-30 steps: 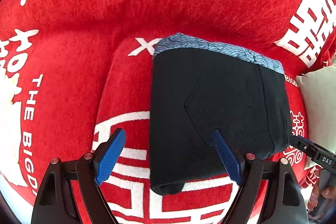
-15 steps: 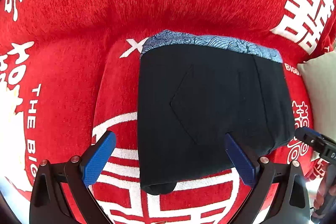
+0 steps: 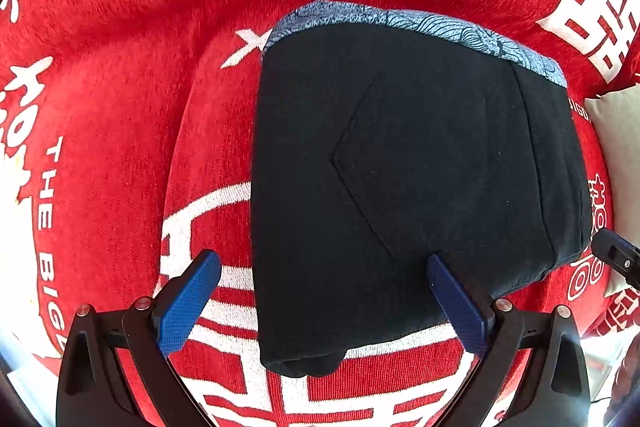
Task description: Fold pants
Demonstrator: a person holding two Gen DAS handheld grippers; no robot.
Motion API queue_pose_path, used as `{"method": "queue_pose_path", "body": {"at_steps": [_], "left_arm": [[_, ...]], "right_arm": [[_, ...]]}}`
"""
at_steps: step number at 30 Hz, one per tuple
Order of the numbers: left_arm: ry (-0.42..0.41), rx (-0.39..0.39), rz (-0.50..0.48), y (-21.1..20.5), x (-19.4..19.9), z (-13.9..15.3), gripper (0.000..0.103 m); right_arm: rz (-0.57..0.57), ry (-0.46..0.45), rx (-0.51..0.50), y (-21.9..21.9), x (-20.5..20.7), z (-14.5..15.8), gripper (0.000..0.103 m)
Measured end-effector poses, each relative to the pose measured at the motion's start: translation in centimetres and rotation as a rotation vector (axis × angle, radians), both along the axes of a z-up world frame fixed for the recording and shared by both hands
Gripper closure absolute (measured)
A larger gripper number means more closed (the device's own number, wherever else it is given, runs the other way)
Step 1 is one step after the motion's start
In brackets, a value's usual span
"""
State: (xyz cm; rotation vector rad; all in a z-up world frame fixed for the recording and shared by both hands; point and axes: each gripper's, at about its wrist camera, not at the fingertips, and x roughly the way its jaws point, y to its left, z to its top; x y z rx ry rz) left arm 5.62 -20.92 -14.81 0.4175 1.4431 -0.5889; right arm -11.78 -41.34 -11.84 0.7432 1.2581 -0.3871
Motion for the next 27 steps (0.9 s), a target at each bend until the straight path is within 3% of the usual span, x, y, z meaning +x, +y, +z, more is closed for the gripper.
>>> {"method": "queue_pose_path", "body": {"at_steps": [11, 20, 24, 27], "left_arm": [[0.04, -0.019, 0.016, -0.1, 0.4, -1.3, 0.0], [0.254, -0.06, 0.131, 1.3, 2.9, -3.9, 0.0], [0.177, -0.096, 0.105, 2.0, 3.1, -1.9, 0.0], [0.126, -0.165, 0.093, 2.1, 3.8, 0.1, 0.0]], "right_arm": [[0.002, -0.006, 0.01, -0.3, 0.2, -0.3, 0.026], [0.008, -0.014, 0.017, -0.8, 0.1, -0.5, 0.026], [-0.001, -0.009, 0.019, -1.5, -0.4, -0.6, 0.026], [-0.013, -0.01, 0.028, -2.4, -0.8, -0.9, 0.026]]}}
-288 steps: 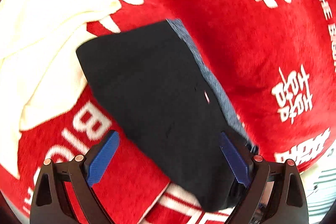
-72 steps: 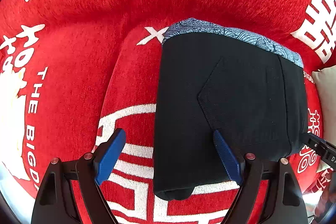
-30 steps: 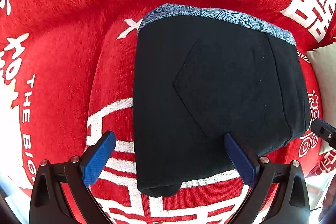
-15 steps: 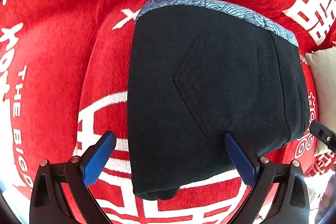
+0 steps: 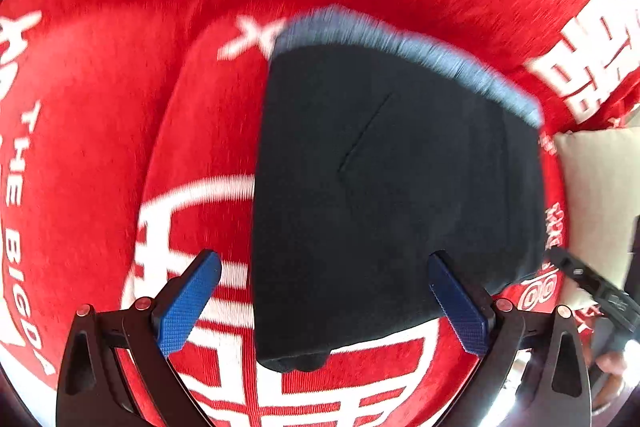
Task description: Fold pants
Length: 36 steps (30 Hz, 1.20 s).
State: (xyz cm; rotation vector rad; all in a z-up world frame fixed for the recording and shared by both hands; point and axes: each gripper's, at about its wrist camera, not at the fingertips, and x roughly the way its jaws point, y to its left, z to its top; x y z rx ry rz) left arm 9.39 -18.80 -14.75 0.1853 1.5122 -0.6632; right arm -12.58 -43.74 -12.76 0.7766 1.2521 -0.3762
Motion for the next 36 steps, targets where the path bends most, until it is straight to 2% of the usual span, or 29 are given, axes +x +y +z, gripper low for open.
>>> {"method": "queue_pose_path", "body": {"at_steps": [2, 5, 9, 10, 14, 19, 23, 28, 34, 35, 36], "left_arm": [[-0.013, -0.041, 0.005, 0.0, 0.9, 1.0, 0.0], [-0.019, -0.044, -0.001, -0.1, 2.6, 0.8, 0.0], [0.068, -0.087, -0.008, -0.7, 3.8, -1.1, 0.0], [0.099, -0.107, -0.009, -0.8, 4.2, -1.7, 0.0], [0.126, -0.143, -0.044, -1.3, 5.3, -2.4, 0.0], [0.143, -0.152, -0.092, -1.9, 6.0, -3.0, 0.0], [0.161, -0.143, -0.138, -2.6, 6.3, -4.2, 0.0], [0.162, -0.161, -0.172, -3.6, 6.0, -4.9, 0.0], [0.144, -0.148, -0.161, -5.1, 4.8, -5.2, 0.0], [0.123, -0.139, -0.164, -5.3, 4.5, -5.0, 0.002], [0.106, -0.139, -0.171, -5.4, 4.3, -4.7, 0.011]], "right_arm": [[-0.03, -0.015, 0.033, -1.1, -0.3, -0.4, 0.026], [-0.085, -0.049, 0.085, -2.9, -0.7, -0.8, 0.026], [-0.114, -0.127, 0.204, -5.1, -0.4, -2.0, 0.026], [-0.11, -0.149, 0.237, -5.6, -0.1, -2.5, 0.026], [-0.061, -0.221, 0.352, -6.8, 1.2, -4.4, 0.026], [0.022, -0.238, 0.443, -7.4, 3.0, -6.4, 0.026], [0.076, -0.238, 0.486, -7.2, 3.9, -8.0, 0.026], [0.056, -0.289, 0.56, -7.6, 3.9, -8.9, 0.026], [0.063, -0.272, 0.554, -7.3, 4.6, -8.8, 0.028], [0.056, -0.254, 0.547, -7.3, 4.6, -8.8, 0.029], [0.052, -0.242, 0.543, -7.3, 4.6, -8.7, 0.03]]}}
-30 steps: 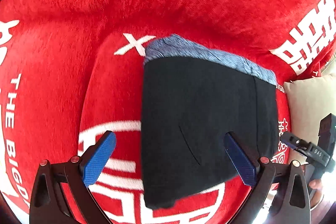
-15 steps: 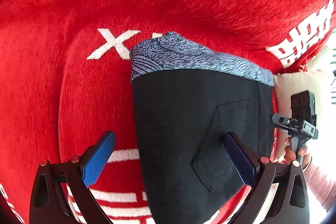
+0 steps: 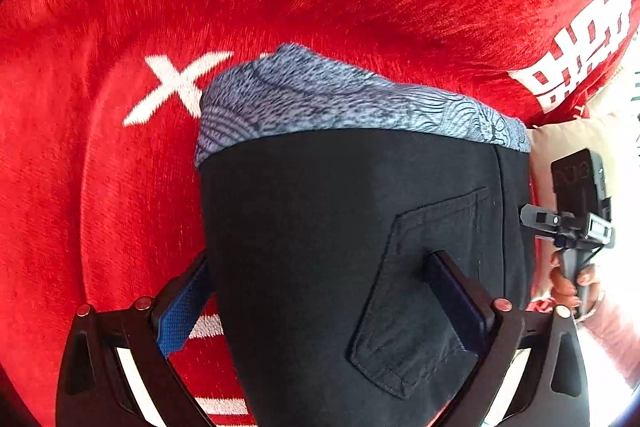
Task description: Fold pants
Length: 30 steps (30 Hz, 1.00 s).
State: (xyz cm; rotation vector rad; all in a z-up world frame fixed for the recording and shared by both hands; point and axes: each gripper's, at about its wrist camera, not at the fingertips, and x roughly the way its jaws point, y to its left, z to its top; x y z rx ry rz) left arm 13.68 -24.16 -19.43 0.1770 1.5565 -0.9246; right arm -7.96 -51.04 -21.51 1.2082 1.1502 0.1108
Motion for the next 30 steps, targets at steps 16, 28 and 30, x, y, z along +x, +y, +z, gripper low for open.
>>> {"method": "queue_pose_path", "body": {"at_steps": [16, 28, 30], "left_arm": [[-0.062, -0.035, 0.017, 2.3, -2.0, 6.4, 0.046], [-0.077, -0.027, 0.018, 7.0, -6.8, 9.9, 0.046], [-0.065, -0.016, 0.027, 7.7, -8.0, 9.3, 0.046]], "right_arm": [[-0.081, 0.011, 0.038, 1.2, -1.2, 4.3, 0.06], [-0.088, -0.001, 0.054, 6.0, -5.8, 7.6, 0.06], [-0.091, 0.006, 0.056, 6.8, -6.6, 7.3, 0.06]]}}
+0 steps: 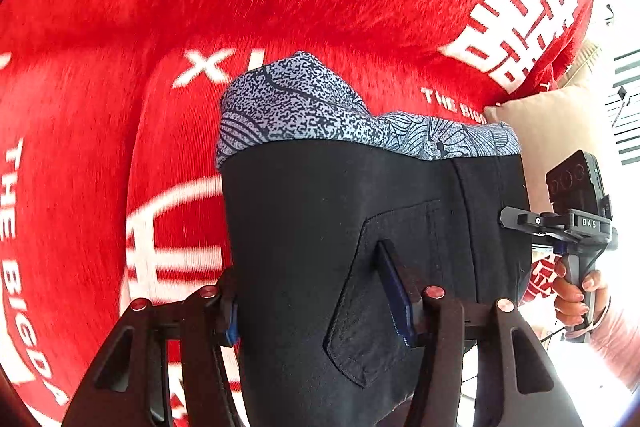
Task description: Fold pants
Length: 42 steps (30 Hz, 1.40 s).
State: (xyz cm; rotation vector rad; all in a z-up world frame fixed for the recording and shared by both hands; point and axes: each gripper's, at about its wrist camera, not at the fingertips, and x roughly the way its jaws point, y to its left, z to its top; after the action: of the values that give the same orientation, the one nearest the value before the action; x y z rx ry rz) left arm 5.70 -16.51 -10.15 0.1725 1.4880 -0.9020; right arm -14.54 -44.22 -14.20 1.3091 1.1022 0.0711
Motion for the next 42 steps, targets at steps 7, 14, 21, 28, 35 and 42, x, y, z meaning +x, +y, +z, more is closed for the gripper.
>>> {"method": "queue_pose_path", "body": {"at_steps": [7, 14, 21, 28, 35, 42], "left_arm": [[-0.022, 0.067, 0.026, 1.1, -2.2, -4.6, 0.037], [-0.084, 0.146, 0.098, 0.7, -2.3, -5.2, 0.005], [-0.197, 0.296, 0.071, -0.6, -3.4, -3.6, 0.001], [-0.266, 0.385, 0.034, -0.6, -5.2, -0.6, 0.001], [-0.259, 0.45, 0.068, -0.6, -8.4, 1.9, 0.001], [-0.285, 0.436, 0.148, 0.0, -11.9, 6.1, 0.001]], "right_arm": [[0.02, 0.081, -0.028, 2.0, -2.0, -3.9, 0.059], [0.035, 0.096, -0.09, 2.1, -2.0, -4.3, 0.051], [0.06, 0.2, -0.199, 3.1, -1.3, -2.4, 0.039], [0.08, 0.342, -0.261, 3.2, -2.5, -0.3, 0.023], [0.163, 0.396, -0.414, 4.2, -3.3, 3.0, 0.01], [0.242, 0.323, -0.567, 6.4, -2.4, 8.0, 0.0]]}}
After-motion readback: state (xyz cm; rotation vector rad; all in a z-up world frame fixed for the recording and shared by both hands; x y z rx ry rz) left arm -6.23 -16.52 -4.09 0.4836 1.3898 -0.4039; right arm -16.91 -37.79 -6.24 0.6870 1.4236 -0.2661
